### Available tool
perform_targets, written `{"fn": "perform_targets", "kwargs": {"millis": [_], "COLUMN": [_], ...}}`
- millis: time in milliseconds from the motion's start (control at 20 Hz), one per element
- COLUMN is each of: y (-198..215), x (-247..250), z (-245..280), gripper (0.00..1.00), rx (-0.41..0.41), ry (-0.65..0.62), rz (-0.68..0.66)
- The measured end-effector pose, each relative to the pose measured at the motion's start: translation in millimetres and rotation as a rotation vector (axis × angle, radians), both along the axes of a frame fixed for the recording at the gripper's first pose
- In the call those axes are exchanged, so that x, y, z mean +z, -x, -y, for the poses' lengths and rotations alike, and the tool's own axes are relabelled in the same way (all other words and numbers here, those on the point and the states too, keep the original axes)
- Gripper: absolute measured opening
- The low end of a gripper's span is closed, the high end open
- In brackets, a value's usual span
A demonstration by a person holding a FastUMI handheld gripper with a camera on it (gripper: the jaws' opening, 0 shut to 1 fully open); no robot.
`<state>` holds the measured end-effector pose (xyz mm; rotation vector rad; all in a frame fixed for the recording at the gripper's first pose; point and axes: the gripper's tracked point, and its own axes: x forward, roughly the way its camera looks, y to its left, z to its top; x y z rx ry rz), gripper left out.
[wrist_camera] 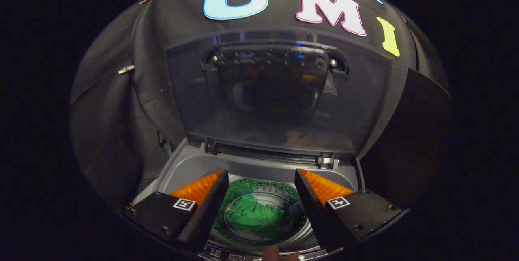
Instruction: Put the clothes into the washing machine and then close the washing machine lid.
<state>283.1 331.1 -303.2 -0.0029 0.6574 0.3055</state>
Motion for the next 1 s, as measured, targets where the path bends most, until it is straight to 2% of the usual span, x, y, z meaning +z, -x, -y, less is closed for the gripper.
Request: {"fn": "perform_targets", "kwargs": {"millis": [200, 400, 550, 800, 1000], "y": [-8, -35, -61, -106, -142], "x": [64, 112, 141, 160, 147], "z": [-1, -8, -6, 0, -3], "gripper": [1.00, 1.00, 1.00, 0.99, 0.99], "rx": [-0.010, 0.004, -0.022, -0.083, -0.118], "ry": [-0.098, -0.182, -0.224, -0.198, -0.173], "rz": [0.122, 0.206, 0.257, 0.311, 0.256]}}
